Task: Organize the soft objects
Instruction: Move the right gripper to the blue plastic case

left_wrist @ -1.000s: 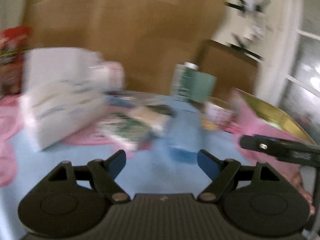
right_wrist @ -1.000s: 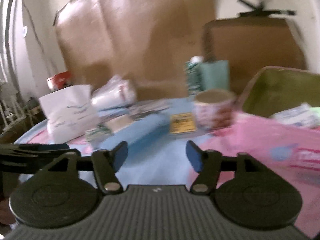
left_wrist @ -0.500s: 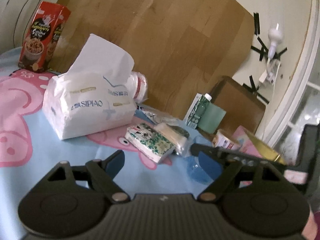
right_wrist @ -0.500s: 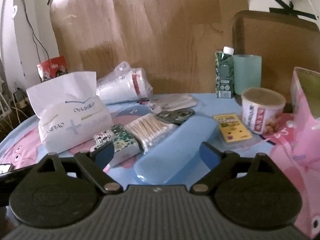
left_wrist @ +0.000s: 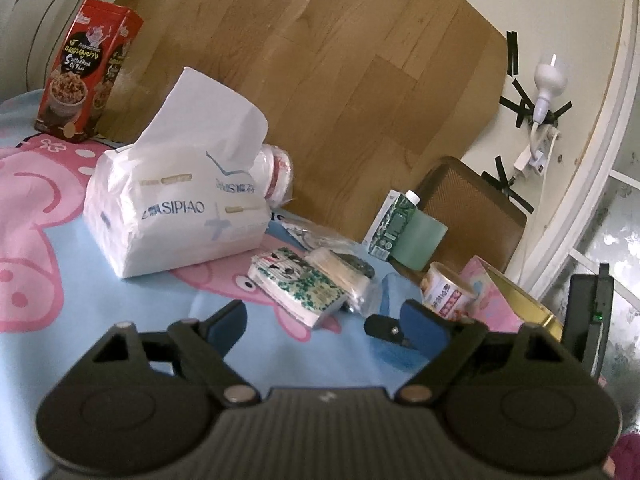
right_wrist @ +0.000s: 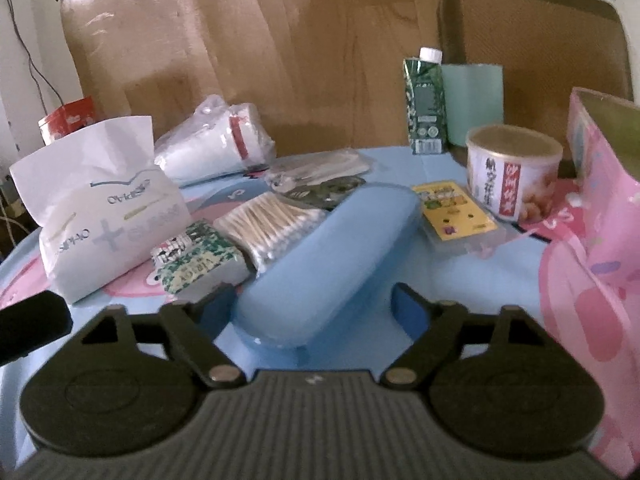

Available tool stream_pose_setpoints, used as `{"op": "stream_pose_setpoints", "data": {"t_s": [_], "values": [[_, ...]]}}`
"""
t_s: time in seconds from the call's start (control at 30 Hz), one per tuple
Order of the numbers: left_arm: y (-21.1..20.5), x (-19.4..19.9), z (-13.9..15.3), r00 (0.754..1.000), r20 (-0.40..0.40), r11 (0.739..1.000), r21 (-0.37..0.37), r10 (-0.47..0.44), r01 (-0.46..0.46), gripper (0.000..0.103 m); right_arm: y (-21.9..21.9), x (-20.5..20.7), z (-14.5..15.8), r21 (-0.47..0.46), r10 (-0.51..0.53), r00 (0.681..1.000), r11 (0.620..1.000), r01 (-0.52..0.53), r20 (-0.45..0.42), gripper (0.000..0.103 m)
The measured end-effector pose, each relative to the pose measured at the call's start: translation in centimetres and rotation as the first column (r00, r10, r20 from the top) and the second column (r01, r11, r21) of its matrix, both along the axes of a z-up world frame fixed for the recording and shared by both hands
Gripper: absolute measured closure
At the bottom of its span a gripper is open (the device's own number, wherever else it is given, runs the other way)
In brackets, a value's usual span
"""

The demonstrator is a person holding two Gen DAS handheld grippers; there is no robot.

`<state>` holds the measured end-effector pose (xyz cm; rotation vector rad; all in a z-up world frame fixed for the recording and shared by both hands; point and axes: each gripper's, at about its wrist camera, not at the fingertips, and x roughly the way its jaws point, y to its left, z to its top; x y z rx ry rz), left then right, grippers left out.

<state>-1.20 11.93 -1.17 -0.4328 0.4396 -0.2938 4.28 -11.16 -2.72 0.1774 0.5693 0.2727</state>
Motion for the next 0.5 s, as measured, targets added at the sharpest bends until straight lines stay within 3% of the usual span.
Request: {"op": "stream_pose_setpoints", "data": {"t_s": [0.5], "values": [[-0.3,0.9,-0.3,0.998,-0.055,1.000,0.022,-0.004,0.005,0.013,-2.2,-3.6,-0.3,-0.044,0.111,0.993,0.993,-0.110,0.027,0.040]]}}
